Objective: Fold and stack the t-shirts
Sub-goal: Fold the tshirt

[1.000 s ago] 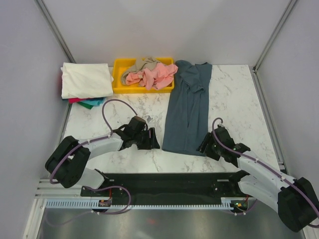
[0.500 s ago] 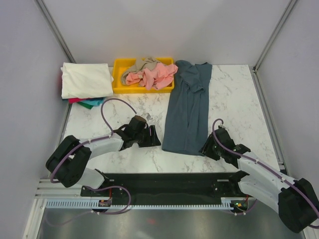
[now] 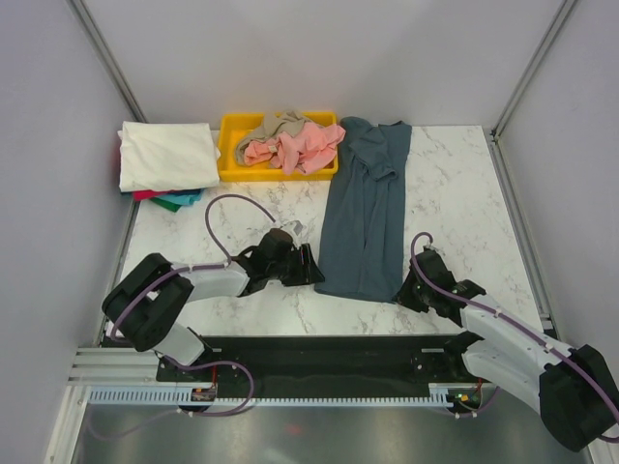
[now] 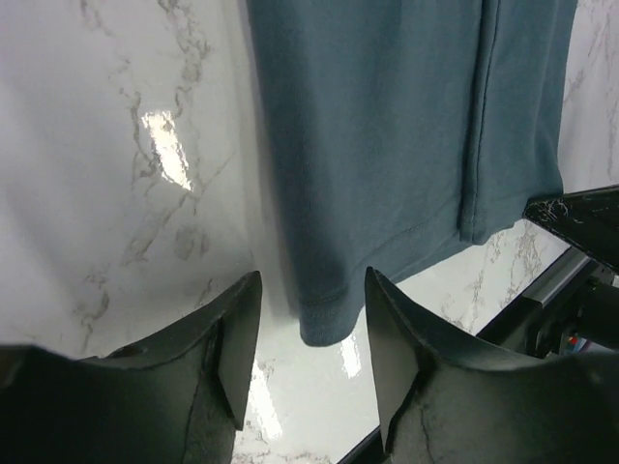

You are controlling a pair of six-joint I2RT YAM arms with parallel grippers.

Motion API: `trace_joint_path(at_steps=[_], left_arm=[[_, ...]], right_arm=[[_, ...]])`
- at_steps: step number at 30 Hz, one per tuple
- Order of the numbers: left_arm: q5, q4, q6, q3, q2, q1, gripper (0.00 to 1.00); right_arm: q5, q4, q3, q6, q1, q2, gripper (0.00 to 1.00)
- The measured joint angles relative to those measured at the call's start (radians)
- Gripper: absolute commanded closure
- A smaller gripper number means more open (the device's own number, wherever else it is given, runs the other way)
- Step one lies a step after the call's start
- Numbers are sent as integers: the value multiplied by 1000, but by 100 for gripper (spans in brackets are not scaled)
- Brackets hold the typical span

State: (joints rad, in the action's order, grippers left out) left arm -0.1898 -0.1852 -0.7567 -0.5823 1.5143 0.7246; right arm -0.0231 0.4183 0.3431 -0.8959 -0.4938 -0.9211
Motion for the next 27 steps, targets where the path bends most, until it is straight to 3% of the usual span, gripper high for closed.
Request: trace_joint_path(at_steps=[3,4,7,13,27], left_arm=[[0,-34,-14,0,29,11,63],[-4,-42,-19,0,36,12,77],[-4,-52,-33,0,55,19,98],[5,-9,-37,0,6,50,98],[125,290,-161,7,-469,330,98]], right_arm=[[0,0,0,3,0,-2,89],[0,0,0,3,0,-2,94],[0,1,0,6,0,-2,100],[5,52,1,8,0,53,100],[49,455,193,1,-2,415,100]])
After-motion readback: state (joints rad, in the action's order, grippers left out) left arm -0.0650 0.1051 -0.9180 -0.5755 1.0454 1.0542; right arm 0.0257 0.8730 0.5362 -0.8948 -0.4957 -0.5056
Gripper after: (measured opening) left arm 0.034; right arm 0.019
